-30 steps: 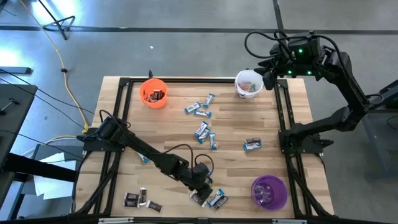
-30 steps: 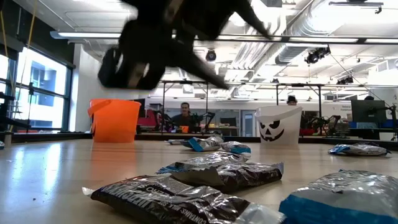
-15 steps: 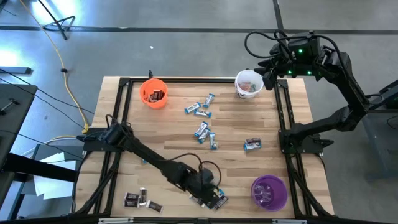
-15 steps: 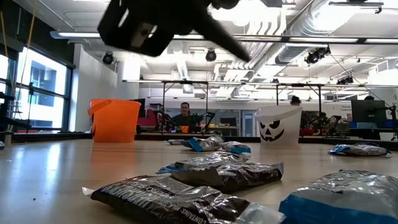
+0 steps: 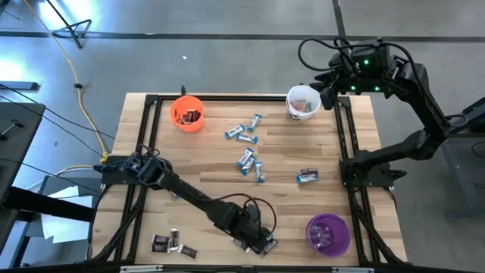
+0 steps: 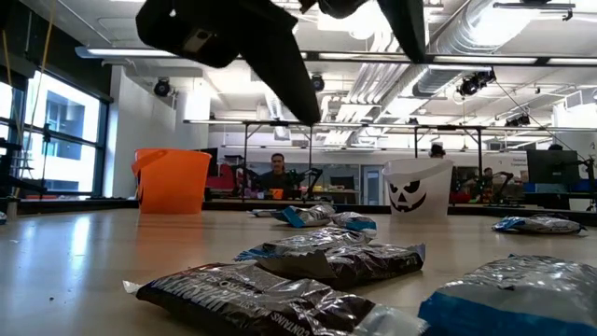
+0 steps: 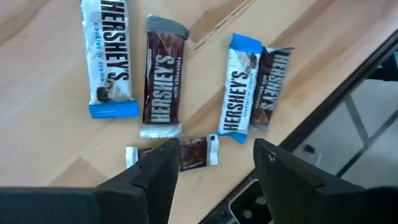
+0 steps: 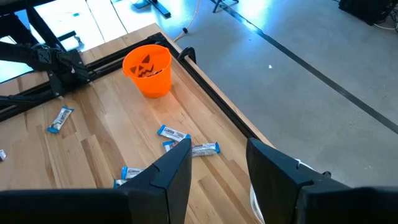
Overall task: Sort candy
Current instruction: Put the brown chocolate into the orange bucket
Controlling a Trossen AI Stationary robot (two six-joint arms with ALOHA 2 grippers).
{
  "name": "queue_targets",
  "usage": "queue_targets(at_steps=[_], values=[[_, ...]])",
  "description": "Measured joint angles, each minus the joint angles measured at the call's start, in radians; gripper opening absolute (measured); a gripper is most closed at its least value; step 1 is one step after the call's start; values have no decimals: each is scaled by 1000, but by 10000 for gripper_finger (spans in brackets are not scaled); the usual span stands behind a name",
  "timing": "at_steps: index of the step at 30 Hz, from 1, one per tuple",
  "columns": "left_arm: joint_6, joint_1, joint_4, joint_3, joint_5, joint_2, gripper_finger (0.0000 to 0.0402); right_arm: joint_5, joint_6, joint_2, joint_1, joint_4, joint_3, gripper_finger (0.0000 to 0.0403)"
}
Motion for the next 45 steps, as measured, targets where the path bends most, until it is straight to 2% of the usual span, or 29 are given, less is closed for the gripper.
queue_targets(at_steps=[12, 22, 45], values=[[72, 23, -4, 1, -121, 54, 194, 0, 0, 0, 0, 0, 0, 149], [87, 35, 24, -3, -69, 98, 194, 0, 0, 0, 0, 0, 0, 149], [170, 30, 59, 3, -68, 170, 185, 0, 0, 0, 0, 0, 0, 149]])
